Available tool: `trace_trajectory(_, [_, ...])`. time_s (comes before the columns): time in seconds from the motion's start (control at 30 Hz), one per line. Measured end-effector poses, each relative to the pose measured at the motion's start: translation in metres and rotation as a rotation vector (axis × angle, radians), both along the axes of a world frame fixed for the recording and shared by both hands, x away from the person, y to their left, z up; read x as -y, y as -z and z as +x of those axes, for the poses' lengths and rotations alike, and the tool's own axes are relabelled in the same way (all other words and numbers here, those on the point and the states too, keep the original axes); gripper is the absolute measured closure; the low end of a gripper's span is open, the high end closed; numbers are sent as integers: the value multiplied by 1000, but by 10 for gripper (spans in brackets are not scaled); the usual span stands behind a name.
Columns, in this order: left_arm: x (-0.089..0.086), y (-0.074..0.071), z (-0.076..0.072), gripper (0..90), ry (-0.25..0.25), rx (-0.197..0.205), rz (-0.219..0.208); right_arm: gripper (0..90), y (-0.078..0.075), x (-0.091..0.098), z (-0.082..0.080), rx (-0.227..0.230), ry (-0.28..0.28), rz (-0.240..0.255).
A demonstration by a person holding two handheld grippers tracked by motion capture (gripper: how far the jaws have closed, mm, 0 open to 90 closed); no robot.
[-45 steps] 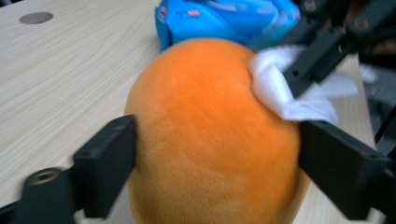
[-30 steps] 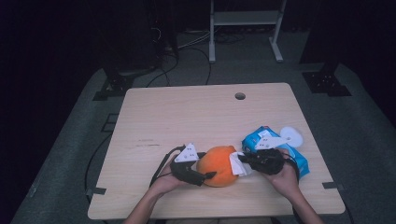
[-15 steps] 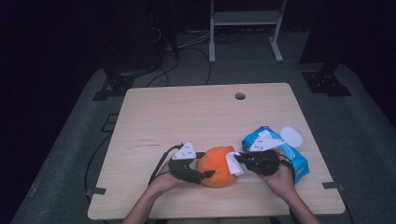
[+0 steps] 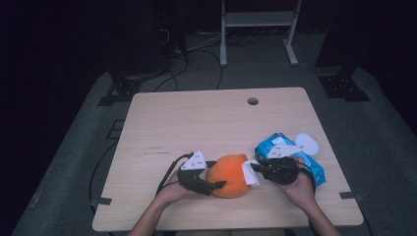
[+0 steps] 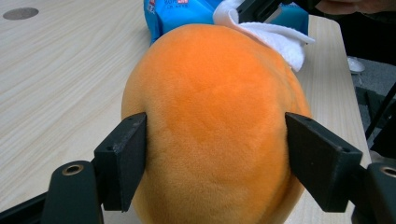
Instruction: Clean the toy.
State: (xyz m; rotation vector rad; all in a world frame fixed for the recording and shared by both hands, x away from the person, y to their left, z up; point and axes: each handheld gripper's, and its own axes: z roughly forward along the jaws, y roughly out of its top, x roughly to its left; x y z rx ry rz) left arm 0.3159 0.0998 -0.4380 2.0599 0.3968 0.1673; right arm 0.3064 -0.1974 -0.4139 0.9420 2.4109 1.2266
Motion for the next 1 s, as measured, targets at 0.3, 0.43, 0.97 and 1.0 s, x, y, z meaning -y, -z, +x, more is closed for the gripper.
trace_trajectory(0.3, [3,0,-2,246,8,11,4,761,-8,-11,-9,23,-62,30])
trace_trajectory(0.43, [3,1,-3,249,14,16,15,763,-6,-22,-14,63,-86,0])
trace_trajectory(0.97, [1,2,-2,251,21,14,10,851,1,-7,-4,31,-23,-57])
trace_trajectory(1.0, [1,2,-3,251,22,14,10,851,3,-4,-2,14,-16,-56])
